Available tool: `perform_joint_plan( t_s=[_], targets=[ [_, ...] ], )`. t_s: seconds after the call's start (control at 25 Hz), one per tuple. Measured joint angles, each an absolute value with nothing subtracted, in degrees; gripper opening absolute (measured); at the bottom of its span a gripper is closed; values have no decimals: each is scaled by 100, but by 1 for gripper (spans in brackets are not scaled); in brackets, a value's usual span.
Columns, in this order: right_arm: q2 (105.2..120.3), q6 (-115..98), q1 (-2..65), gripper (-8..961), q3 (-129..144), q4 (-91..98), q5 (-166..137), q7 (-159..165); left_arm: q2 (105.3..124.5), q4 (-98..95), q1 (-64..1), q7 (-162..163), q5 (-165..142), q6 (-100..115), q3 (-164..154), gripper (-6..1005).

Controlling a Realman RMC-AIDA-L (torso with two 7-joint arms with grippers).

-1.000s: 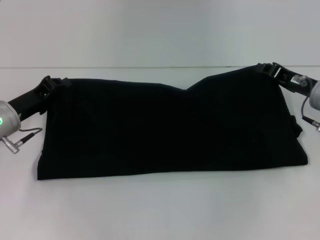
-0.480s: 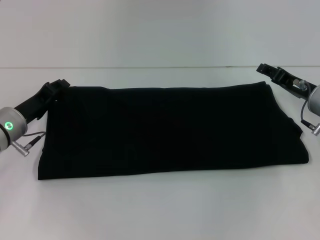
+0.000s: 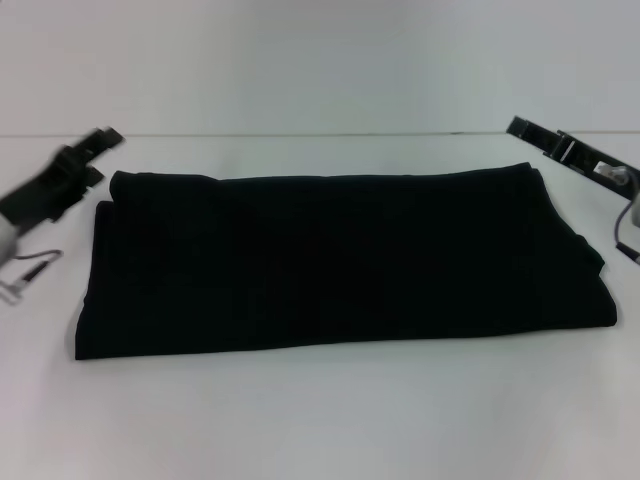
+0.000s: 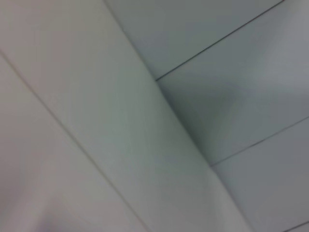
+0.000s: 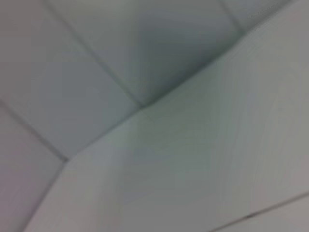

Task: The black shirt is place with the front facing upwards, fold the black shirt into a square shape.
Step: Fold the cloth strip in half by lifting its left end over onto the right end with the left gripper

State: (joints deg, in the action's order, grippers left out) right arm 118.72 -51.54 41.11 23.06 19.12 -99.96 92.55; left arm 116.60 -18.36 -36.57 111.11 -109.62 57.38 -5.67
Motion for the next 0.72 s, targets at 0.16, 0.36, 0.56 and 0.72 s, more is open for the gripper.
perform_joint_plan(
  t_s=[0.16, 0.36, 0.56, 0.72],
  targets=[
    [11839, -6604, 3795, 652, 2326, 2058, -9974, 7982, 11365, -1810, -3467, 11436, -10978, 6416, -726, 753],
    [11816, -7754, 3512, 659, 2635, 2070, -10379, 6459, 10914, -1821, -3147, 12349, -11105, 7622, -1736, 764],
    [11832, -7868, 3393, 795, 3088, 2121, -10985, 5882, 10820, -2050, -2859, 12508, -11271, 8763, -2075, 766],
    [11876, -7825, 3367, 887, 3175, 2136, -11341, 5659, 10831, -2452, -2648, 12714, -11795, 9311, -2324, 766]
  ],
)
